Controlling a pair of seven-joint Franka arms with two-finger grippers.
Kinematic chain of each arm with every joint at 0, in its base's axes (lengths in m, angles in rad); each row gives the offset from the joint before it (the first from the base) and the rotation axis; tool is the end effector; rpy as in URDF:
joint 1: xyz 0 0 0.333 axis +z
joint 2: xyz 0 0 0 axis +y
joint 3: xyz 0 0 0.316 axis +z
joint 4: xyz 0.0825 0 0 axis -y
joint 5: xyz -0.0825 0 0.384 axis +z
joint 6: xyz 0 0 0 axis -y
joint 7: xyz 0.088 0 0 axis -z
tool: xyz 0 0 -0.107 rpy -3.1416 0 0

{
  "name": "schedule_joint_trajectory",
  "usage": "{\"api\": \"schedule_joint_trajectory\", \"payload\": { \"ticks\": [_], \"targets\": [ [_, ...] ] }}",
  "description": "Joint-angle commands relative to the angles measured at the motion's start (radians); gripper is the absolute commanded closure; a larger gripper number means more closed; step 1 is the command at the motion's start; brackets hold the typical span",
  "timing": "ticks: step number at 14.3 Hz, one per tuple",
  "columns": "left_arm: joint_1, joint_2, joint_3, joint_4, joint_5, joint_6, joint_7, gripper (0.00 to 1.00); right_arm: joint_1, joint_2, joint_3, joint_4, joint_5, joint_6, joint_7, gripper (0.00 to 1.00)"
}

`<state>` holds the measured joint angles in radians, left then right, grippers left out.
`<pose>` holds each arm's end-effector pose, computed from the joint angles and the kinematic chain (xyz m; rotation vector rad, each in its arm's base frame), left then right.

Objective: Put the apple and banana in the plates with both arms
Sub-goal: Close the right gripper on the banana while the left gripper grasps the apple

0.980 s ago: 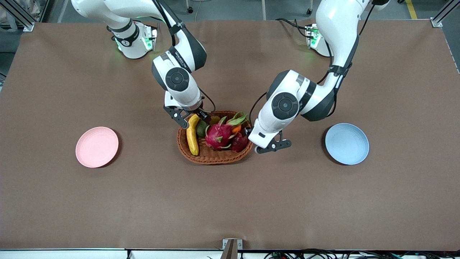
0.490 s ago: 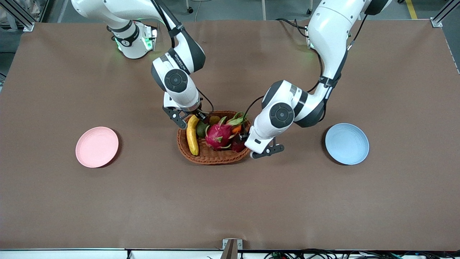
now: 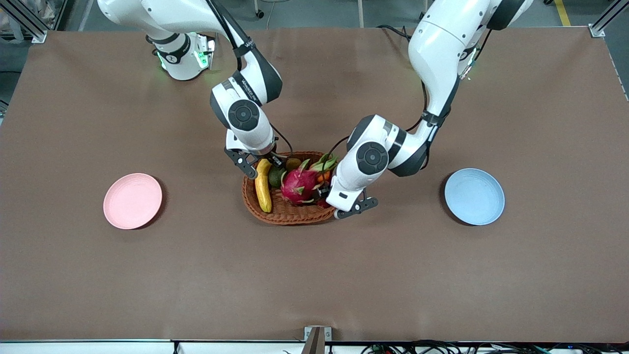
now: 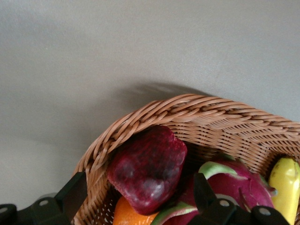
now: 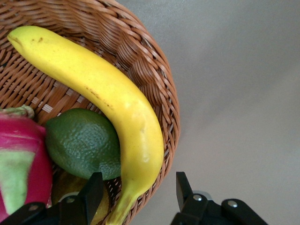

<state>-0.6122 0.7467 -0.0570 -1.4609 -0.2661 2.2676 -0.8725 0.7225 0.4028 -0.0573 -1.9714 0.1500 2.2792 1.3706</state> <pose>0.5715 -0.4508 0.2470 2.8632 0.5583 -0.1903 0.4719 0.3761 0.2579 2.8541 -1.2149 -0.1904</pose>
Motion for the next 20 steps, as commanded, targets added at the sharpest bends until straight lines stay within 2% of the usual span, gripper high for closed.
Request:
{"api": "schedule_joint_trajectory", "payload": {
  "ticks": [1,2,4,5,13,17,20],
  "targets": [
    [-0.005,0.025,0.003,0.028,-0.041,0.010,-0.026,0.00,0.012,-0.010,-0.004,-0.014,0.007,0.006,0.016,0.47],
    [-0.005,0.025,0.003,0.028,-0.048,0.010,-0.036,0.00,0.012,-0.010,-0.004,-0.014,0.008,0.003,0.016,0.57],
    [-0.012,0.026,0.003,0.027,-0.051,0.010,-0.052,0.00,0.012,-0.012,-0.004,-0.014,0.008,0.002,0.018,0.95],
    [-0.012,0.028,0.003,0.027,-0.053,0.010,-0.066,0.00,0.011,-0.012,-0.004,-0.012,0.010,0.002,0.018,1.00],
    [-0.038,0.051,0.003,0.027,-0.053,0.010,-0.112,0.00,-0.006,-0.048,-0.012,0.008,0.010,-0.047,0.002,1.00],
    [-0.037,0.057,0.005,0.024,-0.061,0.010,-0.111,0.00,-0.058,-0.091,-0.012,0.081,0.010,-0.203,-0.045,1.00],
    [-0.031,0.056,0.005,0.019,-0.059,0.009,-0.103,0.01,-0.158,-0.154,-0.012,0.091,0.010,-0.312,-0.227,1.00]
  ]
}}
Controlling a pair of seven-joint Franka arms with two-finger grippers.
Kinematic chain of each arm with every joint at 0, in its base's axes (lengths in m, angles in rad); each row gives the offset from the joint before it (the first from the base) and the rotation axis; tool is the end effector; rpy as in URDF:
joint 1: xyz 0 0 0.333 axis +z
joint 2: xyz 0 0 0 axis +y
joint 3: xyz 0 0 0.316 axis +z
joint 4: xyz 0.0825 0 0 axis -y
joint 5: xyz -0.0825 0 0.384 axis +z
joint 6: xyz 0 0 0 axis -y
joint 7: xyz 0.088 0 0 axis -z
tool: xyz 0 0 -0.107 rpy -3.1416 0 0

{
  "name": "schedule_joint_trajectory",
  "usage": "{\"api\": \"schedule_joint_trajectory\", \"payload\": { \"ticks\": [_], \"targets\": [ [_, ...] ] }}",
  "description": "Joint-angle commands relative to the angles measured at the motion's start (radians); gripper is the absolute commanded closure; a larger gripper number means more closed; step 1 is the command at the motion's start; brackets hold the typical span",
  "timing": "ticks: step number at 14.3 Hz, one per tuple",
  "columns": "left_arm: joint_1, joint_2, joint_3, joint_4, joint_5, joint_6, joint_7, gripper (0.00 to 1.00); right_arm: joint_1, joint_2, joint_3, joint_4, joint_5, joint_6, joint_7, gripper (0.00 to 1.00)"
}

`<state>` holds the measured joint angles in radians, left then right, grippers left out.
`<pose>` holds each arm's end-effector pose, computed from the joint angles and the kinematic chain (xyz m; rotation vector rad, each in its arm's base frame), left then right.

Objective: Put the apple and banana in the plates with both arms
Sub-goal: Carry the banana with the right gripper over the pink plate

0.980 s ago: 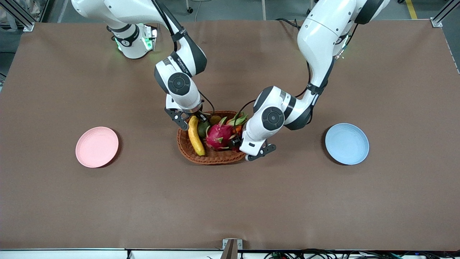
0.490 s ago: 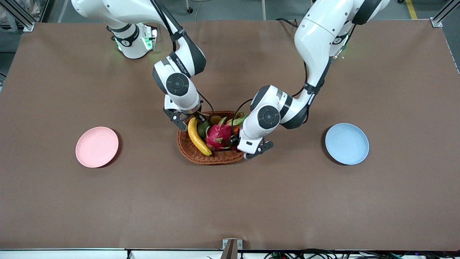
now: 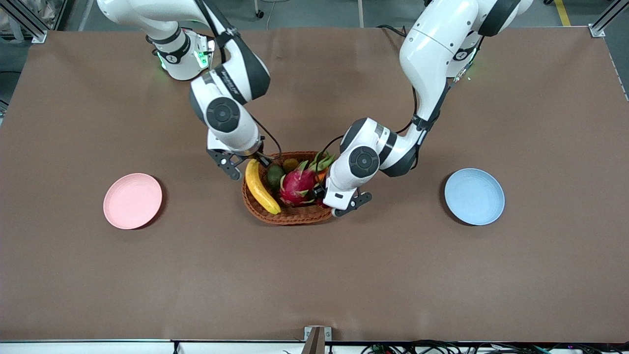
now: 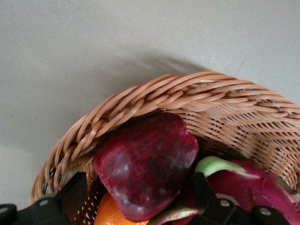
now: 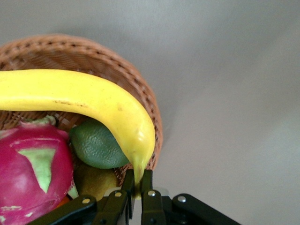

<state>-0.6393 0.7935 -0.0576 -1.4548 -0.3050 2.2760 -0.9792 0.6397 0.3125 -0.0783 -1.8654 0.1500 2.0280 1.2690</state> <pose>0.5568 -0.4656 0.2167 2.8356 0.7177 -0.2750 0.5101 0.3338 0.3389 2.8447 -1.1725 -0.2677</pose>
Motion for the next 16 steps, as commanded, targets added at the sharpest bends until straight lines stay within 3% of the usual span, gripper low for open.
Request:
{"api": "schedule_joint_trajectory", "payload": {
  "ticks": [1,2,8,11,16],
  "targets": [
    [-0.002,0.010,0.005,0.013,-0.020,0.000,0.008,0.03,-0.124,-0.079,0.009,-0.017,0.010,-0.093,-0.208,1.00],
    [-0.002,0.010,0.005,0.013,-0.020,0.000,0.011,0.05,-0.174,-0.093,0.009,-0.020,0.010,-0.121,-0.299,1.00],
    [-0.003,0.013,0.007,0.011,-0.008,0.000,0.017,0.50,-0.518,-0.102,0.009,-0.058,0.011,-0.203,-0.877,1.00],
    [-0.005,0.003,0.007,0.014,-0.008,-0.001,0.007,0.57,-0.638,-0.093,0.009,-0.086,0.011,-0.190,-1.087,1.00],
    [0.000,-0.051,0.010,0.016,-0.006,-0.030,0.001,0.58,-0.817,-0.053,0.009,-0.110,0.011,-0.158,-1.403,1.00]
  ]
}}
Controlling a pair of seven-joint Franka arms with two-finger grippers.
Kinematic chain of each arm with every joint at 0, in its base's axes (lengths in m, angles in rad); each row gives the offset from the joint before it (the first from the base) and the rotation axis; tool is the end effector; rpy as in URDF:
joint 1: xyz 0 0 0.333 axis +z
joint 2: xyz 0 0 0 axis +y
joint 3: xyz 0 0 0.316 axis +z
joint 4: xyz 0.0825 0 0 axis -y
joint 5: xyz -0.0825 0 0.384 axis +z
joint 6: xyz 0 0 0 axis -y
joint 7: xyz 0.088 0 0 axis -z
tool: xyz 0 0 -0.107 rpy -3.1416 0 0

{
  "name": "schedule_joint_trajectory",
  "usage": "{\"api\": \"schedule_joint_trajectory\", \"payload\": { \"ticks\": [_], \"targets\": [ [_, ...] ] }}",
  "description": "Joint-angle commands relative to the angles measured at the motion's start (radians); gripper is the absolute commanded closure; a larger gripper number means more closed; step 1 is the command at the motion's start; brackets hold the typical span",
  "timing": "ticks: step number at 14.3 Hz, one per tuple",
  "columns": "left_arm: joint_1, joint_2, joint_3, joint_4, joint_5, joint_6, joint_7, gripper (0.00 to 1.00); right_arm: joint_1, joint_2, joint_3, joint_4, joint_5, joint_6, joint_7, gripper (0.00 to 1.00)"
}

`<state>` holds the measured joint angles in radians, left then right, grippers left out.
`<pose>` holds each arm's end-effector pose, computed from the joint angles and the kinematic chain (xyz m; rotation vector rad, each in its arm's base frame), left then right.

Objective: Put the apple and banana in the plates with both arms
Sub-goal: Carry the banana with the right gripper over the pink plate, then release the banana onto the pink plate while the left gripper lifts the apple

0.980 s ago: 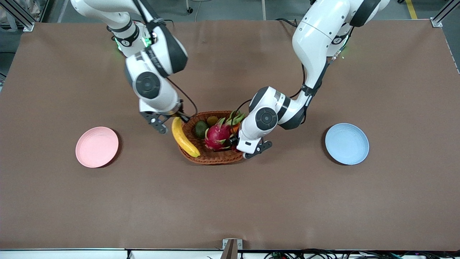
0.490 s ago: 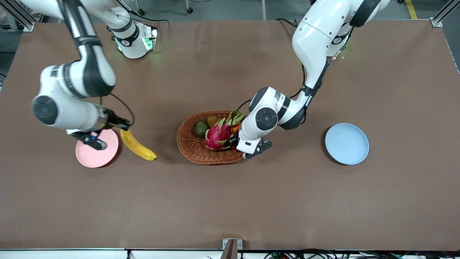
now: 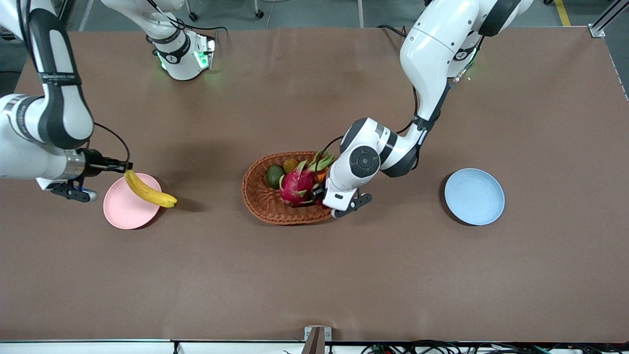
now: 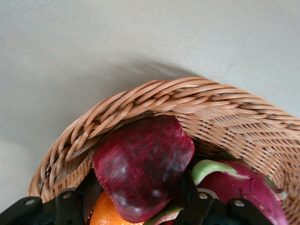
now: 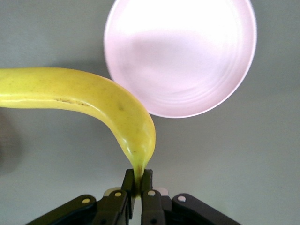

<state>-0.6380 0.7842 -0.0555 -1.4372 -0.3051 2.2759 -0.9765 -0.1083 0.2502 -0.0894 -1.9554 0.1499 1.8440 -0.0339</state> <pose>0.5630 -0.4673 0.2313 2.8188 0.7092 -0.2470 0.5529 -0.0972 0.3272 -2.9245 0.3406 0.5121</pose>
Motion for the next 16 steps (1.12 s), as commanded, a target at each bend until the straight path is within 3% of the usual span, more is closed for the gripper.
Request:
{"api": "schedule_joint_trajectory", "payload": {
  "ticks": [1,5,9,10,13,16],
  "targets": [
    [0.000,-0.048,0.009,0.000,-0.008,-0.045,-0.002,0.58,-0.094,0.026,0.019,-0.020,0.010,0.035,-0.144,1.00],
    [0.004,-0.097,0.019,0.001,-0.006,-0.094,-0.004,0.58,-0.172,0.101,0.019,-0.019,0.004,0.107,-0.273,0.99],
    [0.008,-0.155,0.051,0.003,-0.005,-0.168,0.002,0.58,-0.182,0.132,0.019,-0.013,-0.021,0.144,-0.290,0.95],
    [0.008,-0.167,0.060,0.001,0.001,-0.183,0.002,0.58,-0.182,0.135,0.019,-0.010,-0.024,0.144,-0.290,0.87],
    [0.033,-0.206,0.068,0.001,0.043,-0.237,0.015,0.58,-0.182,0.135,0.019,-0.002,-0.026,0.143,-0.288,0.00],
    [0.078,-0.250,0.068,-0.005,0.058,-0.318,0.091,0.58,-0.172,0.129,0.020,0.021,-0.026,0.126,-0.290,0.00]
  ]
}}
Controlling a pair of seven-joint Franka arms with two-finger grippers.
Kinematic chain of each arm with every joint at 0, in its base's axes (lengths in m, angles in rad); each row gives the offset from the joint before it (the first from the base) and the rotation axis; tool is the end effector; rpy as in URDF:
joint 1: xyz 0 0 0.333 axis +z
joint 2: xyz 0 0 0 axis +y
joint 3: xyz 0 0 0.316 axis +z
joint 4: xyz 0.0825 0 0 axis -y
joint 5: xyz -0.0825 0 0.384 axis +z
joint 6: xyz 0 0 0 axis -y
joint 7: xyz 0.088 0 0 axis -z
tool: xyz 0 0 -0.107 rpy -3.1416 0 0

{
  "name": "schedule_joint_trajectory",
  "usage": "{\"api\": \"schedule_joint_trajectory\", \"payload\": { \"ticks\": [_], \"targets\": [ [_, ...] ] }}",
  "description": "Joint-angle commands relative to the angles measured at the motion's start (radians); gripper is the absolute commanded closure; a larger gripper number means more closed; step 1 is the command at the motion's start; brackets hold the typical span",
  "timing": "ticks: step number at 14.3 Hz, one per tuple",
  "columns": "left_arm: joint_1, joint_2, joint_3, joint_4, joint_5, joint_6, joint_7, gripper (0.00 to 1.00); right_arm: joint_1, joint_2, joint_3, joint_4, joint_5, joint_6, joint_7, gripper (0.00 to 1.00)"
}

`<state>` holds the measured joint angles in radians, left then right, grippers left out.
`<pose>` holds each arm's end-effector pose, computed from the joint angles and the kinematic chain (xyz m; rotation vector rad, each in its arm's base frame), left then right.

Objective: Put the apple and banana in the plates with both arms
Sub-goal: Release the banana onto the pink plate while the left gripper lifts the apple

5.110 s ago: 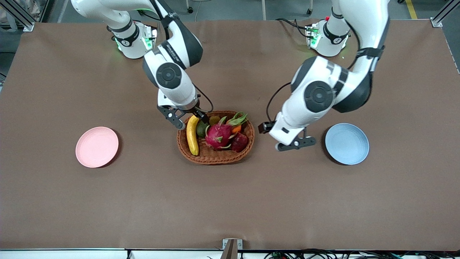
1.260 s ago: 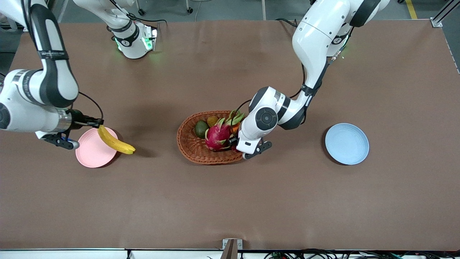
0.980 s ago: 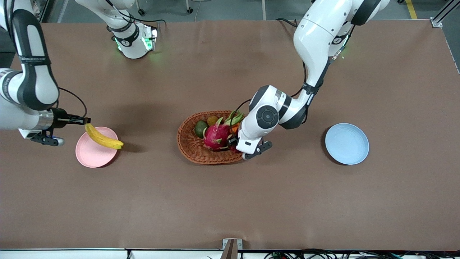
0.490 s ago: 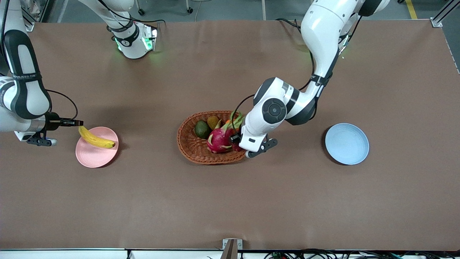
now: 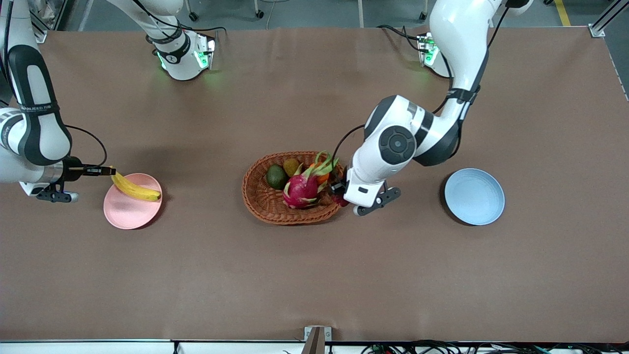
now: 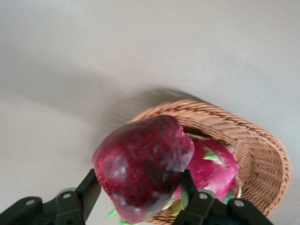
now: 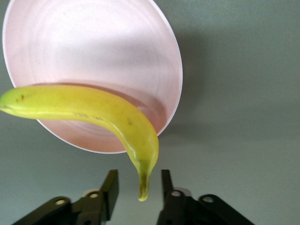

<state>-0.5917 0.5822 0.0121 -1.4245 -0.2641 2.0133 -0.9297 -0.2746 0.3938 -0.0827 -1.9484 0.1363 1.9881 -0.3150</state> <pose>0.5890 -0.4059 0.3596 2.8809 0.6759 -0.2292 0.5431 -0.1925 0.2546 -2.9104 0.1735 0.4491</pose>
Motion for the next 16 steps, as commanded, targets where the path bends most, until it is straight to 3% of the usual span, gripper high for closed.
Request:
{"api": "schedule_joint_trajectory", "payload": {
  "ticks": [1,5,11,14,16],
  "targets": [
    [0.045,-0.065,0.000,-0.022,0.019,-0.080,0.064,0.58,-0.002,-0.022,0.015,0.035,-0.012,-0.043,-0.013,0.00],
    [0.108,-0.136,-0.001,-0.068,0.100,-0.130,0.139,0.59,0.053,-0.061,0.017,0.164,-0.014,-0.175,0.004,0.00],
    [0.242,-0.245,-0.003,-0.235,0.190,-0.130,0.409,0.59,0.133,-0.234,0.023,0.210,-0.035,-0.270,0.215,0.00],
    [0.321,-0.268,-0.003,-0.296,0.197,-0.120,0.547,0.59,0.190,-0.234,0.023,0.369,-0.059,-0.443,0.305,0.00],
    [0.366,-0.281,-0.001,-0.361,0.219,-0.081,0.630,0.59,0.233,-0.228,0.023,0.460,-0.119,-0.485,0.313,0.00]
  ]
}}
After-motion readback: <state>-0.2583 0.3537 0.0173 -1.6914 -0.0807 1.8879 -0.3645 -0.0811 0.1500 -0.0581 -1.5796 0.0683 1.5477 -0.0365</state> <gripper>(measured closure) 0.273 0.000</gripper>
